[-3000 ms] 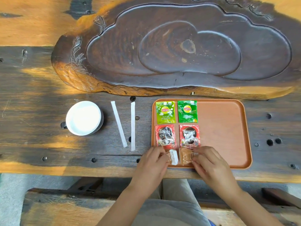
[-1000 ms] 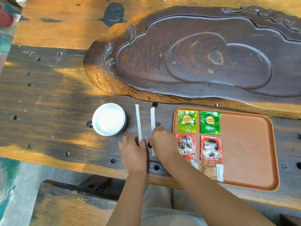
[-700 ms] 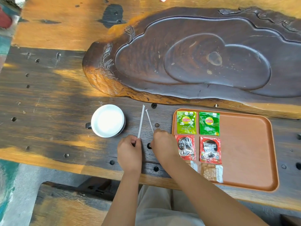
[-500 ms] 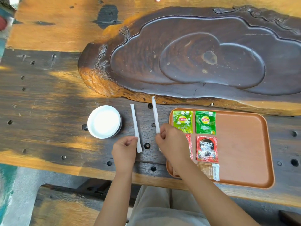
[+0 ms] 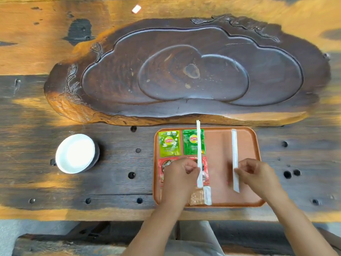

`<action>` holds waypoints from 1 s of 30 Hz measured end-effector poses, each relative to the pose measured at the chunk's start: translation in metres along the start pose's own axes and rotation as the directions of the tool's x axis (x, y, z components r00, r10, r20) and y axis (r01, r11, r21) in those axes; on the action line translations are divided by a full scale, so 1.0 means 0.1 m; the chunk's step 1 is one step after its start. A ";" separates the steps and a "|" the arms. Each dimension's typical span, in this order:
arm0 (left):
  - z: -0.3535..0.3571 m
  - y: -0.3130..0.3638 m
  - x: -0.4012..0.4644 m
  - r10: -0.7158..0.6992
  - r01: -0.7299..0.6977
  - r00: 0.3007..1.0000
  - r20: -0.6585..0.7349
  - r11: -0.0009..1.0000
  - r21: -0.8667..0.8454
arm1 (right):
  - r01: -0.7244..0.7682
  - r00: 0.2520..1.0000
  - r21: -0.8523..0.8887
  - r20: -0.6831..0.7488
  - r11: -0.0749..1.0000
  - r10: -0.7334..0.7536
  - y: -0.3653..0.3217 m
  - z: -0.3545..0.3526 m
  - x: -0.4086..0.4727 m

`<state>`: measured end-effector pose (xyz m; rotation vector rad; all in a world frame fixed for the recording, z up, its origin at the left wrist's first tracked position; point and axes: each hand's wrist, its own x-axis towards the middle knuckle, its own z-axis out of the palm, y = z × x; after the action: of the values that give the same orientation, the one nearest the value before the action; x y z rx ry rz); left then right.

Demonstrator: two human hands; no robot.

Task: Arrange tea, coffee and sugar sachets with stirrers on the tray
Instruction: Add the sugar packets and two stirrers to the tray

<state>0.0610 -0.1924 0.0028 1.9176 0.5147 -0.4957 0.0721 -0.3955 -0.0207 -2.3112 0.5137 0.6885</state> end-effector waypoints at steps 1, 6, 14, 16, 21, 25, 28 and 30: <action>0.13 0.02 0.01 0.027 -0.028 0.999 0.020 0.998 0.048 | -0.012 1.000 -0.006 0.007 1.000 0.012 0.07 0.00 0.03; 0.57 0.05 0.08 0.042 -0.047 0.998 0.042 0.989 0.144 | -0.013 1.000 -0.088 -0.004 0.996 0.012 0.23 0.01 0.12; 0.76 0.03 0.10 0.142 -0.156 0.988 0.066 0.891 0.426 | 0.285 0.891 -0.436 -0.207 0.854 -0.403 0.48 -0.08 0.05; 0.70 0.01 0.10 0.376 -0.346 0.923 0.077 0.727 0.594 | 0.415 0.819 -0.497 -0.162 0.762 -0.551 0.54 -0.11 0.07; 0.71 -0.01 0.20 0.526 -0.608 0.747 0.406 0.295 0.737 | 0.582 0.723 -0.635 0.119 0.508 -0.680 0.66 -0.15 0.19; 0.75 -0.04 0.30 0.356 -0.614 0.772 0.527 0.202 0.763 | 0.628 0.704 -0.666 0.266 0.403 -0.659 0.67 -0.19 0.31; 0.76 -0.08 0.35 0.324 -0.607 0.780 0.535 0.181 0.774 | 0.636 0.703 -0.673 0.304 0.377 -0.643 0.67 -0.20 0.35; 0.76 -0.12 0.35 0.347 -0.598 0.780 0.520 0.173 0.782 | 0.630 0.713 -0.673 0.303 0.387 -0.632 0.66 -0.19 0.34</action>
<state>0.0748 -0.2541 -0.0537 2.9009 -0.8042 -0.6286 0.0709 -0.4610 -0.0602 -2.9342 -0.8607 0.5334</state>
